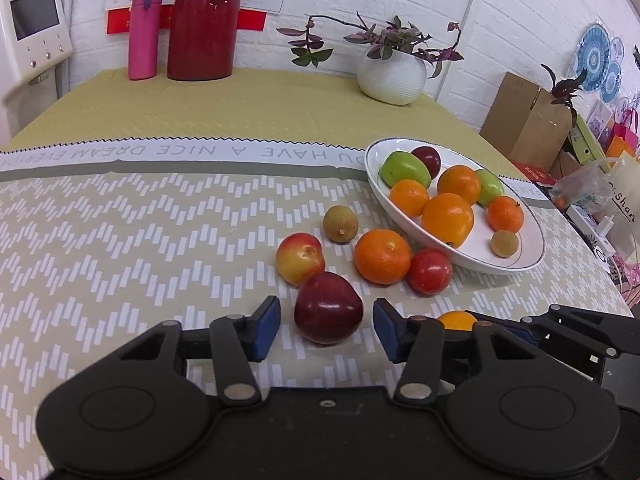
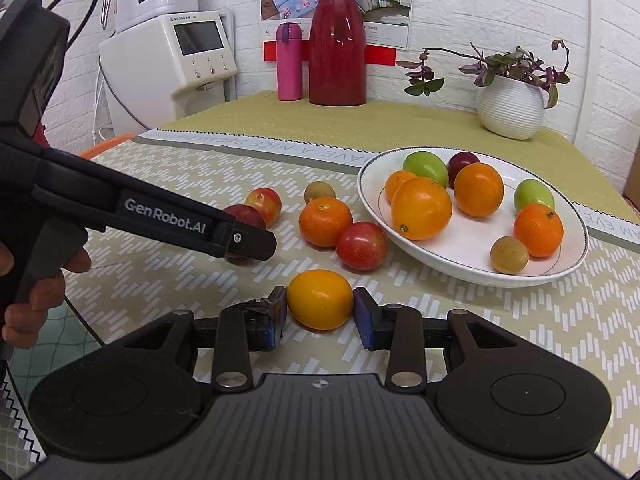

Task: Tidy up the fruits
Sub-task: 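Grasp a red apple with the left tool while the right tool grasps a yellow orange, then carry the red apple and yellow orange onto the plate and open both tools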

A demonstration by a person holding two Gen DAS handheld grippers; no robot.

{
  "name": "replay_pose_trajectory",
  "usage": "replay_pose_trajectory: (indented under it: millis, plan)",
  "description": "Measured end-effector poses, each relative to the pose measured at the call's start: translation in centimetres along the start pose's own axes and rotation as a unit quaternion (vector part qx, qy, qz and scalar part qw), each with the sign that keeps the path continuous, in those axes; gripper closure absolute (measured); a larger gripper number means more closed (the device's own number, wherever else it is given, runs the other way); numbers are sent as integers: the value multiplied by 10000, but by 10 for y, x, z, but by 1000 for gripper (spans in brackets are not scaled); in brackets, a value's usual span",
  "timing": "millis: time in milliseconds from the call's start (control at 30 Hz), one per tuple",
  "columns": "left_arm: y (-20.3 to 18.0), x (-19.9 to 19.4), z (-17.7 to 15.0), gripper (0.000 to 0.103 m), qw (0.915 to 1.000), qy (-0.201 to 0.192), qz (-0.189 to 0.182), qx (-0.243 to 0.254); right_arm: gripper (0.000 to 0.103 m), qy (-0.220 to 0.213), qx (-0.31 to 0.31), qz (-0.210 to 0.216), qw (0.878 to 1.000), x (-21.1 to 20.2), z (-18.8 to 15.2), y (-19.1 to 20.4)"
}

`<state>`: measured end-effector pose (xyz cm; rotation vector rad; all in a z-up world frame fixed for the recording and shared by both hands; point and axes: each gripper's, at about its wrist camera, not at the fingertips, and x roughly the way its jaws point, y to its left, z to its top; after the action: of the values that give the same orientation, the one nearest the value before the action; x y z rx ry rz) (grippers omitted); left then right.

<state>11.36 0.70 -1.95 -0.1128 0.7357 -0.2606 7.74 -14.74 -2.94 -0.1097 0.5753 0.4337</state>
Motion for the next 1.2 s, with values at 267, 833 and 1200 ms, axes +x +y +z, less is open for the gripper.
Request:
replay_pose_trajectory:
  millis: [267,833,1200]
  plan:
    - [-2,3,2,0,10000,-20,64,63,41,19,7,23,10000,1,0,0]
    - [-6,3,0,0,9996,15,120,264,41,8,53,22,10000,0,-2,-2]
    - [-36,-22,13,0,9972,-163,-603,414,41,-389,350,-214,9984,-30,2,-21]
